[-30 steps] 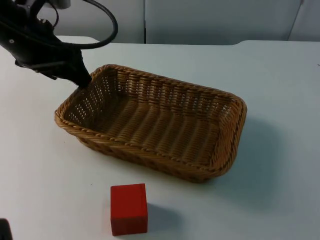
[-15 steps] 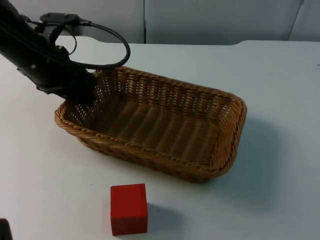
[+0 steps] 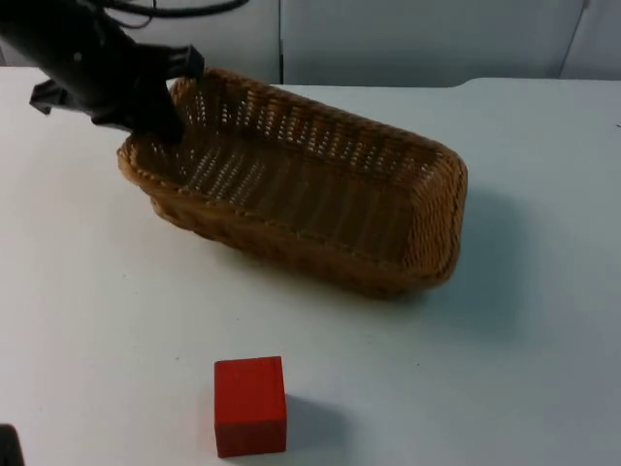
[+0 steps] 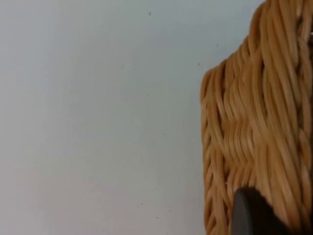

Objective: Pick up the basket with the left hand and place the cube into the basket with the right hand.

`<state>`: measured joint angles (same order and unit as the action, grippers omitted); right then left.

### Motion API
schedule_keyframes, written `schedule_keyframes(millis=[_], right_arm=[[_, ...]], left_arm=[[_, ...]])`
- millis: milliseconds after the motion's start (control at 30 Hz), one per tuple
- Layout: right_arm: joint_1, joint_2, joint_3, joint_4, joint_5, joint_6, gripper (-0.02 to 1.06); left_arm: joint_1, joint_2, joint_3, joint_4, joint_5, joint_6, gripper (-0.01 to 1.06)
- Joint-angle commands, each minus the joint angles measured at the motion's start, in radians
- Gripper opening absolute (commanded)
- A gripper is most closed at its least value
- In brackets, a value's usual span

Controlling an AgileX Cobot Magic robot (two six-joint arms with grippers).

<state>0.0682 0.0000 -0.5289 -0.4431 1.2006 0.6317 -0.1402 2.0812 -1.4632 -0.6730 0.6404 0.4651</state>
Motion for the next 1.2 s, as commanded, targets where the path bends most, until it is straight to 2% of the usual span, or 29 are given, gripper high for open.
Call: schedule_keyframes(millis=[0,67,200,333,467,500,633,800,967,1167], right_arm=[[-0.009,0.000,0.008,-0.002,-0.009,-0.008,0.00],[-0.009,0.000,0.008,-0.002,-0.009,-0.008,0.00],[-0.009,0.000,0.008,-0.002,-0.009,-0.008,0.00],[-0.009,0.000,0.008,-0.002,-0.009,-0.008,0.00],[-0.009,0.000,0.008,-0.002,-0.009,-0.008,0.00],[-0.009,0.000,0.008,-0.002,-0.009,-0.008,0.00],[-0.009,0.000,0.008,-0.002,-0.009,-0.008,0.00],[-0.009,0.000,0.008,-0.002,-0.009,-0.008,0.00],[-0.009,0.000,0.008,-0.002,-0.009,-0.008,0.00],[-0.009,0.000,0.008,-0.002,-0.009,-0.008,0.00]], left_arm=[[-0.003,-0.065,-0.015,0.029,0.019,-0.095,0.00],[-0.001,-0.134,-0.012,0.153,0.038,-0.217,0.00],[-0.001,-0.219,-0.008,0.206,0.082,-0.279,0.00],[0.006,-0.301,0.041,0.201,0.063,-0.292,0.00],[0.045,-0.407,0.175,0.140,-0.007,-0.288,0.00],[0.045,-0.407,0.175,0.140,-0.007,-0.288,0.00],[0.067,-0.476,0.259,0.003,-0.064,-0.230,0.00],[0.067,-0.482,0.267,-0.091,-0.055,-0.230,0.00],[0.067,-0.479,0.267,-0.084,-0.008,-0.230,0.00],[0.067,-0.469,0.292,-0.075,-0.031,-0.230,0.00]])
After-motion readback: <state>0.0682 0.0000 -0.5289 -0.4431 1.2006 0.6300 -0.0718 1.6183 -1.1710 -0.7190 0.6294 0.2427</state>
